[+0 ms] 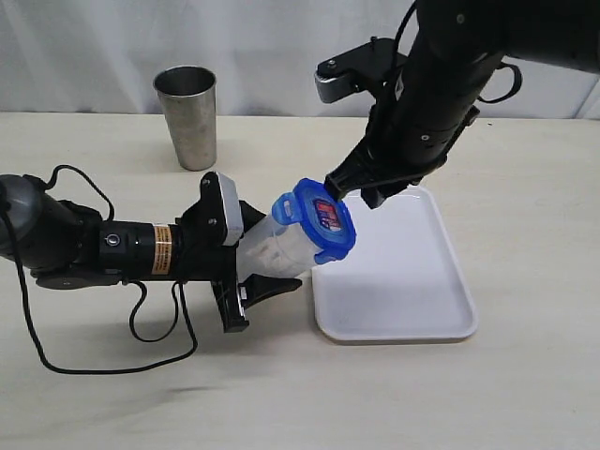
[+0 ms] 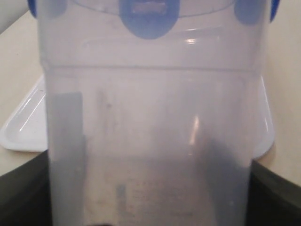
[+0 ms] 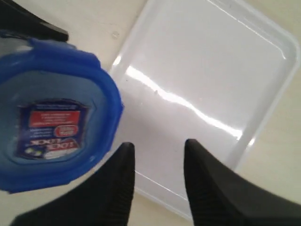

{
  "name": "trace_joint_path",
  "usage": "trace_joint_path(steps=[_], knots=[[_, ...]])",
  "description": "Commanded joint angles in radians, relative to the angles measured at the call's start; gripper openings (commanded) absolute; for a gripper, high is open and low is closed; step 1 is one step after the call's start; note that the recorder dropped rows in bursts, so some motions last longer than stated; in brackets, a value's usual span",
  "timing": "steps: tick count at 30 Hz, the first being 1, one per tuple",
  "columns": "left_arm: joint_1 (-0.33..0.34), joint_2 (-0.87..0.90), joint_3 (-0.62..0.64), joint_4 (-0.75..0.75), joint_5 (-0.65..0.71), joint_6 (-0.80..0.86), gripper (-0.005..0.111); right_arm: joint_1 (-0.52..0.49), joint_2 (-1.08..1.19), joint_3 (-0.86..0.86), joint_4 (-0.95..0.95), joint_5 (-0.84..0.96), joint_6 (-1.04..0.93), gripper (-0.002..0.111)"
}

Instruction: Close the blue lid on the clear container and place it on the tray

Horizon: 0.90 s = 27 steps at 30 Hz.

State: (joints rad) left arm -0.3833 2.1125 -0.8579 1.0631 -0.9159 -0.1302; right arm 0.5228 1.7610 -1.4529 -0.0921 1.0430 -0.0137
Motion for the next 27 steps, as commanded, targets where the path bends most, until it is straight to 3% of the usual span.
trace_joint_path(steps=[1, 4, 7, 14, 21, 25, 27], knots=[[-0.001, -0.015, -0.004, -0.012, -0.009, -0.009, 0.000, -0.007, -0.056, -0.001, 0.271, -0.046, -0.118, 0.044], [-0.001, -0.015, -0.004, -0.012, -0.009, -0.009, 0.000, -0.007, -0.070, -0.001, 0.462, -0.080, -0.172, 0.045], [-0.001, -0.015, -0.004, -0.016, -0.016, -0.007, 0.000, -0.001, -0.047, -0.001, 0.492, -0.082, -0.159, 0.045], [-0.001, -0.015, -0.004, -0.029, -0.013, -0.007, 0.000, 0.060, 0.004, -0.001, 0.358, -0.128, -0.075, 0.045], [-0.001, -0.015, -0.004, -0.029, -0.015, -0.007, 0.000, 0.195, 0.007, -0.003, -0.088, -0.126, 0.232, 0.045], [-0.001, -0.015, -0.004, -0.029, -0.017, -0.008, 0.000, 0.260, 0.016, -0.001, -0.103, -0.159, 0.234, 0.030], [-0.001, -0.015, -0.004, -0.029, -0.017, -0.008, 0.000, 0.272, 0.046, -0.001, -0.110, -0.120, 0.230, 0.028]])
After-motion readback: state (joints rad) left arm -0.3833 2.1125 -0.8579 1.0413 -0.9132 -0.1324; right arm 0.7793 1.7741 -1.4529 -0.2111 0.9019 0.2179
